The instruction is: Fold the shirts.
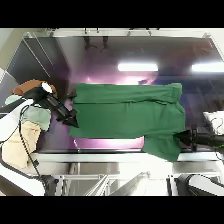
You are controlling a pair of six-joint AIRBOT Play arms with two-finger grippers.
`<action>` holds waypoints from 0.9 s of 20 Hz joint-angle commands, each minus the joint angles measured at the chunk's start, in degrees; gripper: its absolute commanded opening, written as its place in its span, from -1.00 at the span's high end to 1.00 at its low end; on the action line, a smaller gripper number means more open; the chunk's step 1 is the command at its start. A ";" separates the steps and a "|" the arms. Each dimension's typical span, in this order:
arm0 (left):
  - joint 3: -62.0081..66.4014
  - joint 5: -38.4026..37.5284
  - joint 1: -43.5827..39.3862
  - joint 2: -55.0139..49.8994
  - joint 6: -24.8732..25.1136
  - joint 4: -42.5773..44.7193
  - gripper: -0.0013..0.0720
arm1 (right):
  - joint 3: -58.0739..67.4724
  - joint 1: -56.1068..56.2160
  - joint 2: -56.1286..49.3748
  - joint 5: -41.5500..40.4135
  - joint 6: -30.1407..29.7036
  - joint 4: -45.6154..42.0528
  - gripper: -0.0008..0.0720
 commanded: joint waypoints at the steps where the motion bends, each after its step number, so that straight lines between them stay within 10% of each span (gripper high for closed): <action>1: 2.93 -3.67 3.06 0.13 -1.62 -0.35 0.92 | 2.19 -2.03 0.90 6.23 2.86 0.55 0.93; 7: 13.05 -9.64 7.32 3.85 -1.42 -9.01 0.91 | 9.42 -1.40 4.90 8.57 0.74 14.75 0.93; 18: 38.97 -5.68 6.34 -8.74 -4.22 -8.90 0.91 | 30.60 23.71 -12.94 -21.75 -12.07 23.74 0.93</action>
